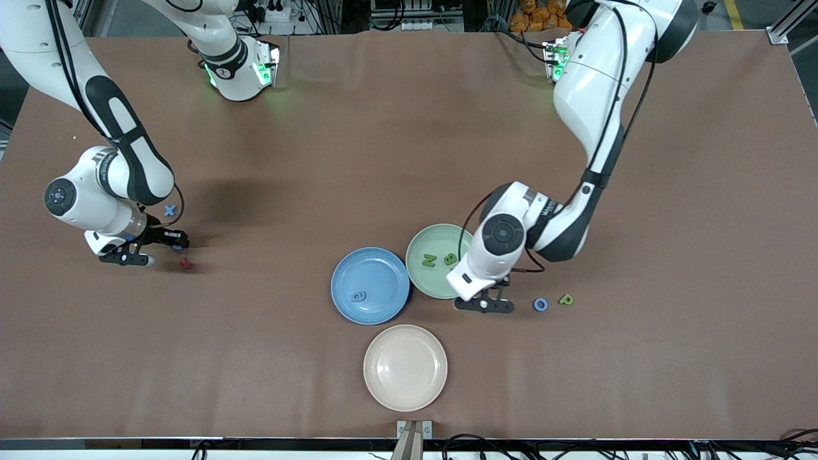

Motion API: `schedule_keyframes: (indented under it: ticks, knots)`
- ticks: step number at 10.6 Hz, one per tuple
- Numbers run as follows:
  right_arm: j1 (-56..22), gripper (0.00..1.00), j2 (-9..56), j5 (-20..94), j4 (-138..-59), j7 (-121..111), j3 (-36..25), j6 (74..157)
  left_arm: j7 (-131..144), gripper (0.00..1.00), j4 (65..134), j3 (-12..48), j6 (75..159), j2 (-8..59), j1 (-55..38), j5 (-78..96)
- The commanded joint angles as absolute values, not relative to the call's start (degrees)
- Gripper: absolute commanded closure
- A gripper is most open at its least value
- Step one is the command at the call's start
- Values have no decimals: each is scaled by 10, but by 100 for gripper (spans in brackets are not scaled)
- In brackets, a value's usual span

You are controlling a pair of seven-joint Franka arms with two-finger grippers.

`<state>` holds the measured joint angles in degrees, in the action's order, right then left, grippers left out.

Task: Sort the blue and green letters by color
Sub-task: 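Place the green u on the green plate while the right gripper grasps E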

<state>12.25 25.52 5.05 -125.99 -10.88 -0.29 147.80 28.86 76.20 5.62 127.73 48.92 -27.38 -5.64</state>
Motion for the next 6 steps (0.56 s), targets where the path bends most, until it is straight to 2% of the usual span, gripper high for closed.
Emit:
schedule_keyframes:
  ticks: [1,2,3,5,6]
  knots:
    - [125,100,254,44,-1259,-120,3,1479,371,93,766,48,1267,483,-314,-25]
    - [121,100,253,44,-1250,-118,4,1473,381,72,767,48,1267,486,-315,-25]
    - [114,100,254,47,-1238,-113,7,1461,388,1,768,47,1267,483,-316,-31]
    - [59,100,256,53,-1196,-42,12,1402,388,0,769,40,1255,456,-314,-36]
    - [37,100,255,54,-1167,-7,15,1344,382,0,770,37,1245,452,-292,-39]
